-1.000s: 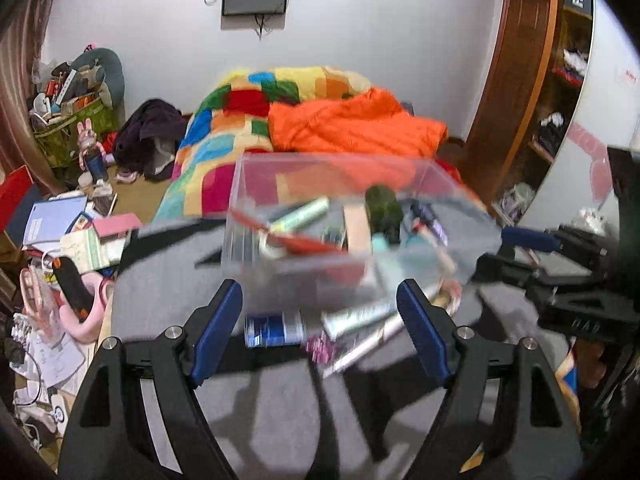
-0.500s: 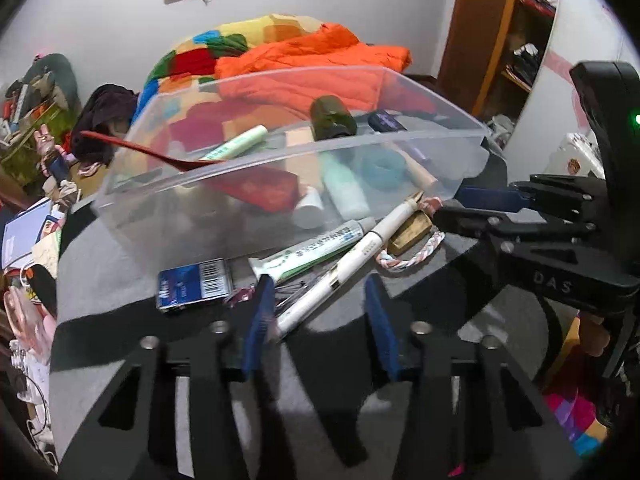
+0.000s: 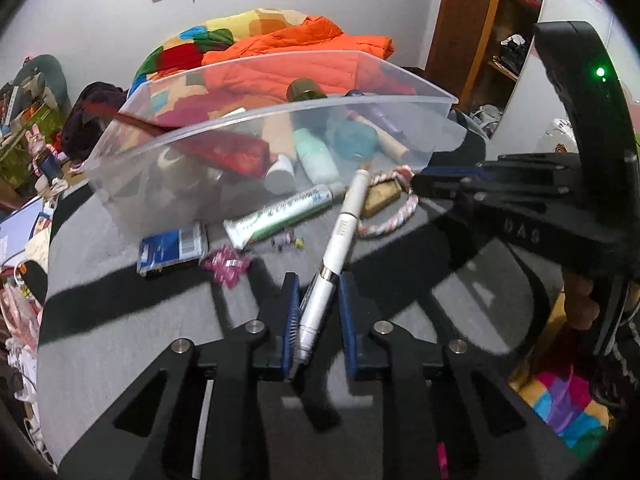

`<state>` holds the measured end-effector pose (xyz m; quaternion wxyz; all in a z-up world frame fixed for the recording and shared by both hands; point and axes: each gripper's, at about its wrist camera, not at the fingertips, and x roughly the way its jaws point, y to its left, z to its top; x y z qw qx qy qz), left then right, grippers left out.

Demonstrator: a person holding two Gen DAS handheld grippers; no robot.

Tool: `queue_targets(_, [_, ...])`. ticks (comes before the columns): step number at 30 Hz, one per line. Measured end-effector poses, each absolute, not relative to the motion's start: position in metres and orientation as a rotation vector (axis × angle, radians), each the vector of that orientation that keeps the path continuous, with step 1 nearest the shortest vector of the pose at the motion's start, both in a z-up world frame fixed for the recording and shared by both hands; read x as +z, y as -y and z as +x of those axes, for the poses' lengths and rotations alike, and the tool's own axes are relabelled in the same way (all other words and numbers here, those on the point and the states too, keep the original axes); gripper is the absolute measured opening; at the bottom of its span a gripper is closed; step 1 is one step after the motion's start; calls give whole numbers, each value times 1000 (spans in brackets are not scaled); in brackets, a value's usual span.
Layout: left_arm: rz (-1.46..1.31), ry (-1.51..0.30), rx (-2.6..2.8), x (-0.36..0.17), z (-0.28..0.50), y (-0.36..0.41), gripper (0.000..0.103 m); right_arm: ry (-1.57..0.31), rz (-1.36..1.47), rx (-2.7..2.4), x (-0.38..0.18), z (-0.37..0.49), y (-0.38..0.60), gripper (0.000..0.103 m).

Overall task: Organize objects
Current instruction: 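Grasp the white pen with the left gripper while the right grasps the rope bracelet, then carry the white pen and rope bracelet into the clear box and open both grippers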

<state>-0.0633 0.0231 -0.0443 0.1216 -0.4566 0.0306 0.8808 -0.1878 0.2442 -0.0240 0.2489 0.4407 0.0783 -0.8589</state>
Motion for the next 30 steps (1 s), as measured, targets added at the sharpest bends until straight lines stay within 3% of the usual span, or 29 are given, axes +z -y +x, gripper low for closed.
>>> queue_targets(7, [-1365,9,2561,-44,-46,-7,14,-197,1149,-2379,-6,-175,-260,6])
queue_targets(12, [-1369,-21,2579,-41,-40,-7,15,-179,1201,-2303,-9,-179,-258,7])
queue_targets(23, [-1345,-80,2567,-48,-67,-20,22,-156,1286,-2276,-32,-203,-242,31])
queue_targets(27, [-1305,-72,2589,-50,-63,-19,21,-228,1228,-2286,-34,-196,-235,28])
queue_targets(28, [-1300,-65,2593,-51,-62,-19,20,-221,1217,-2269,-33,-195,-235,19])
queue_targets(30, [-1295,-54,2606,-51,-59,-16,15,-198,1214,-2248,-33,-194,-235,14])
